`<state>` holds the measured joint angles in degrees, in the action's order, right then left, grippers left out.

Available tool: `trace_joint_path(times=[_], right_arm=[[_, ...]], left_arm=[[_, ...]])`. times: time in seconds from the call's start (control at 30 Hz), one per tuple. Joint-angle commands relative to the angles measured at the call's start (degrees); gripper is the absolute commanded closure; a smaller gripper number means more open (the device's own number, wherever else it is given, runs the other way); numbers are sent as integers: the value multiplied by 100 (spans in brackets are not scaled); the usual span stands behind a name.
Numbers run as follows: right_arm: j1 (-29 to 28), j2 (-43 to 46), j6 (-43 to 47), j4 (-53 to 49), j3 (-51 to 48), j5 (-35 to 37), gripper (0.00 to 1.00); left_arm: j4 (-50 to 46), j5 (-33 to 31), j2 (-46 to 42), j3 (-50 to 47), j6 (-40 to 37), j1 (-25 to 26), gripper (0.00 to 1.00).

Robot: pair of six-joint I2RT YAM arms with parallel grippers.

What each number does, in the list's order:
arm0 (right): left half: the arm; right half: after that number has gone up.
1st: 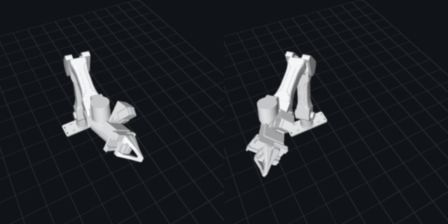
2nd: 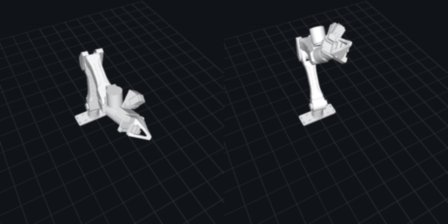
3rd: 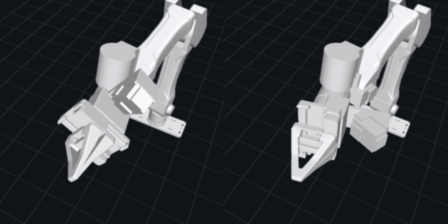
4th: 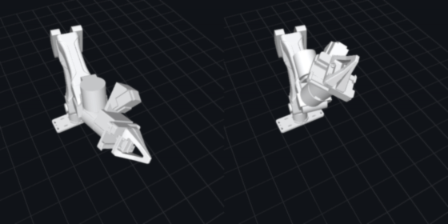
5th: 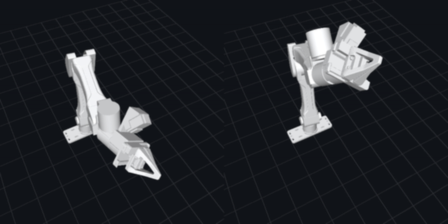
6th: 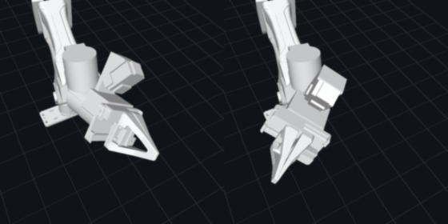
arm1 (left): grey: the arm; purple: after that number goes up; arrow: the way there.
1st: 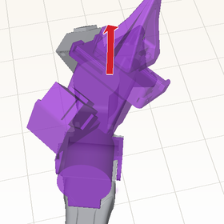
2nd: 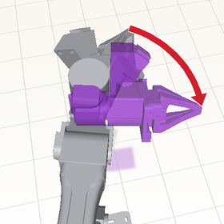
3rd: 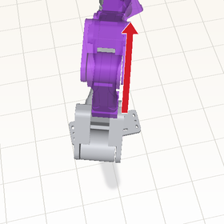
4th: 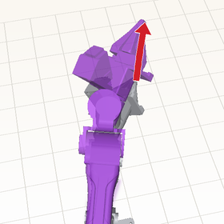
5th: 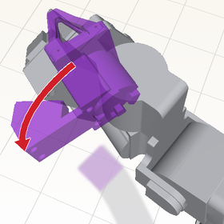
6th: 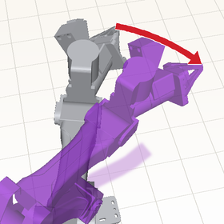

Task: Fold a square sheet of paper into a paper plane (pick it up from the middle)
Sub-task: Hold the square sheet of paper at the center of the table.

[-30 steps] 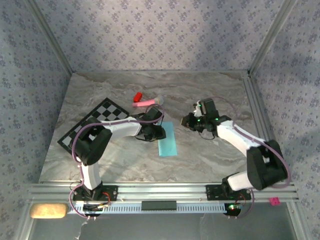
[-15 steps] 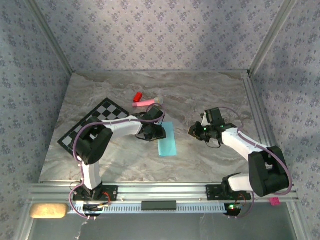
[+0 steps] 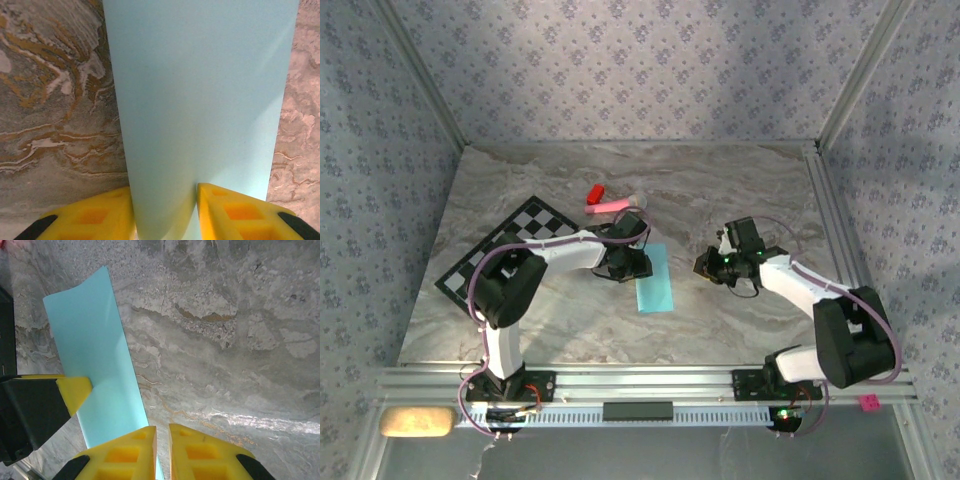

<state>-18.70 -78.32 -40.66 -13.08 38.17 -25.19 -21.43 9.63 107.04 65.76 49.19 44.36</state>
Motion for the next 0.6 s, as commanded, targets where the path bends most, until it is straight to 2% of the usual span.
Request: trace_joint_path(times=[0.0,0.57], right_arm=[[-53,-119,14,-60,162,-56,85],[-238,-358,26,-132,314,-12,84]], left_arm=[[-215,-252,208,-10,73,-4,62],[-284,-302,333,7,213,-11,61]])
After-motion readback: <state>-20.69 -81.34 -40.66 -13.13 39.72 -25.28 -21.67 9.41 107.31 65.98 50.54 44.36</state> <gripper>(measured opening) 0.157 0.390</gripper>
